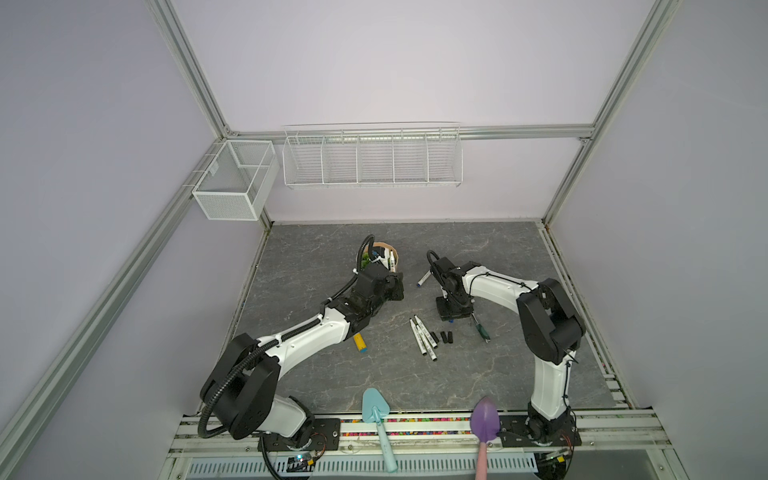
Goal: Insert the pens into the pen caps
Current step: 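Close the right gripper on the blue cap and lift it, then carry the blue cap with the right gripper above the held marker tip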
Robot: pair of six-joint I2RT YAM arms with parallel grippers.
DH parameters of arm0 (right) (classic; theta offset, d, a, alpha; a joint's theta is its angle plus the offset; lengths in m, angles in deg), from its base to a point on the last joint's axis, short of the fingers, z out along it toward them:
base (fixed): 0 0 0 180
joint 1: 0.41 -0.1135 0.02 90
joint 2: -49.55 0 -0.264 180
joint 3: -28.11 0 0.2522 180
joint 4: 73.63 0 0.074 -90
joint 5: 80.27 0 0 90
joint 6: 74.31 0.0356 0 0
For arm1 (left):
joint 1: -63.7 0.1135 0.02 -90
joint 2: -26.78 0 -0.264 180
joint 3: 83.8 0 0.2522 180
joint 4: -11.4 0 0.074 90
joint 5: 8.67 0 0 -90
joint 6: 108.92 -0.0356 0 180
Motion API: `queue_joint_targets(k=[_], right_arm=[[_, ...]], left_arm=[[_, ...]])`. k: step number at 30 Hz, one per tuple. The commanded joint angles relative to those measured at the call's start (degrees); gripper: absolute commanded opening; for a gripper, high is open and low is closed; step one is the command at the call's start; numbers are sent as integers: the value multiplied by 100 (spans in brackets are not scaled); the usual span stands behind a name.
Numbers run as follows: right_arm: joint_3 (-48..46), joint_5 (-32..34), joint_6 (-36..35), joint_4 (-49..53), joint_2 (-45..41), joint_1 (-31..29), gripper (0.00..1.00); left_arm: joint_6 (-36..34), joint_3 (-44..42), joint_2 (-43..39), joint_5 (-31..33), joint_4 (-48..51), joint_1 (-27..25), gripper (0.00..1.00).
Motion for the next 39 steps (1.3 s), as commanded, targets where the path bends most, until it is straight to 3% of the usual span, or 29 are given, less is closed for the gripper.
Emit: queue_joint_targets(k=[1,9,15,22,28,39], right_arm=[[50,-122,-37,-35,243,46,42],[27,-215,-72,-94,333,98,22],[-44,-521,-299,-419,127,222,7],[-352,-865,-679,-1254,-1668,329,7],[-750,-1846,-468,-2370,-2987,472,7],[-875,-2410,-217,-3005,-3415,484,8]], left_arm=[[54,-66,17,-74,-112,30,0],[-223,15,29,-372,15,30,0],[-616,138,65,-1117,141,30,0],[-1041,289,205,-2125,305,-17,0],[-1698,311,162,-2159,187,-544,0],[-1287,302,249,-2263,-341,-662,0]])
